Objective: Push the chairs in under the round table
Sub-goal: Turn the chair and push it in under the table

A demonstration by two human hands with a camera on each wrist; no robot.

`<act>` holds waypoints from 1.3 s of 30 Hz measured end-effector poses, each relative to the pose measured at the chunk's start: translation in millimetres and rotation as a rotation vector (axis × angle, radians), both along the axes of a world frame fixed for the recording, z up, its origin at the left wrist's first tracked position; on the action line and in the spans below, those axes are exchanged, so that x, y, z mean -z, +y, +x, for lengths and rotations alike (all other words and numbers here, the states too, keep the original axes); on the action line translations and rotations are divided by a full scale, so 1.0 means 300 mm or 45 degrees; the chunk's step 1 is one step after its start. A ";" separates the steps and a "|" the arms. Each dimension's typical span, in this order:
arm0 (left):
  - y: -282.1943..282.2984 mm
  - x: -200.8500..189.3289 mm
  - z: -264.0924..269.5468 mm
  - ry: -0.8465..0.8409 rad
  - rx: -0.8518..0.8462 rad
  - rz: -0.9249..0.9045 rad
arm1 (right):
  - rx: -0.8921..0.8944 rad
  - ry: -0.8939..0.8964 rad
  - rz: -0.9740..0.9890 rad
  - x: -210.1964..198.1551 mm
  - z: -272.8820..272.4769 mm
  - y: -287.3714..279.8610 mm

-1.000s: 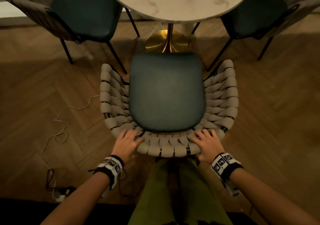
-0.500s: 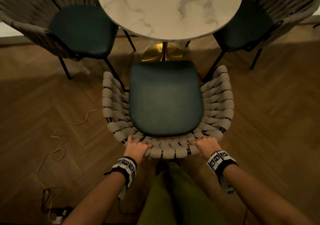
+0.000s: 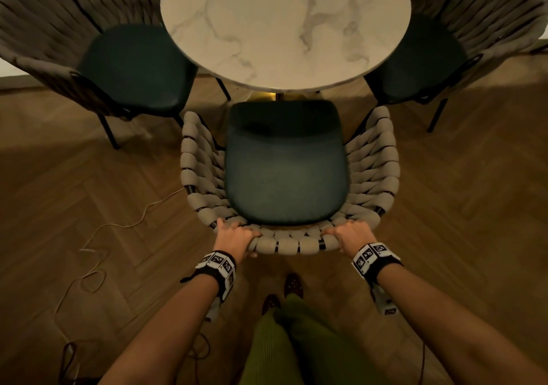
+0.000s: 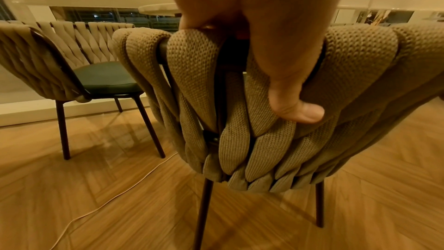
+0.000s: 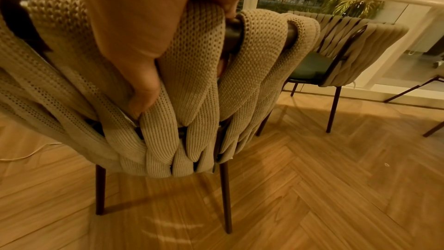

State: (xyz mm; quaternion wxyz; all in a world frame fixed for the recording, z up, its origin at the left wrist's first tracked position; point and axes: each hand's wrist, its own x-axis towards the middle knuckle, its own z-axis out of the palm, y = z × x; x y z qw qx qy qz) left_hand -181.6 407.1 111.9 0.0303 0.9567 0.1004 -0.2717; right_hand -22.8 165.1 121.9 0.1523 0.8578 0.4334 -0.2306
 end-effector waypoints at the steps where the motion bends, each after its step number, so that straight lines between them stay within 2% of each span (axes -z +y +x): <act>1: 0.003 0.001 0.014 0.001 -0.006 -0.001 | 0.001 -0.009 0.005 0.003 0.018 0.005; 8: 0.026 0.006 0.109 0.001 -0.032 0.019 | -0.011 -0.059 0.019 0.022 0.124 0.040; 17: 0.059 0.015 0.161 0.015 -0.044 0.015 | 0.003 -0.033 0.044 0.014 0.157 0.070; 21: 0.067 -0.005 0.165 0.067 -0.077 -0.097 | 0.091 0.100 0.001 -0.012 0.155 0.089; 25: 0.091 -0.054 0.139 0.004 -0.130 -0.184 | 0.169 0.333 -0.089 -0.064 0.164 0.133; 29: 0.114 -0.098 0.082 -0.107 -0.173 -0.217 | 0.149 0.579 -0.088 -0.115 0.128 0.244; 32: 0.154 -0.139 0.028 -0.228 -0.249 -0.221 | 0.088 0.640 -0.102 -0.122 0.078 0.368; 39: 0.422 -0.185 -0.129 -0.201 -0.459 -0.159 | -0.067 0.731 0.004 -0.189 0.003 0.763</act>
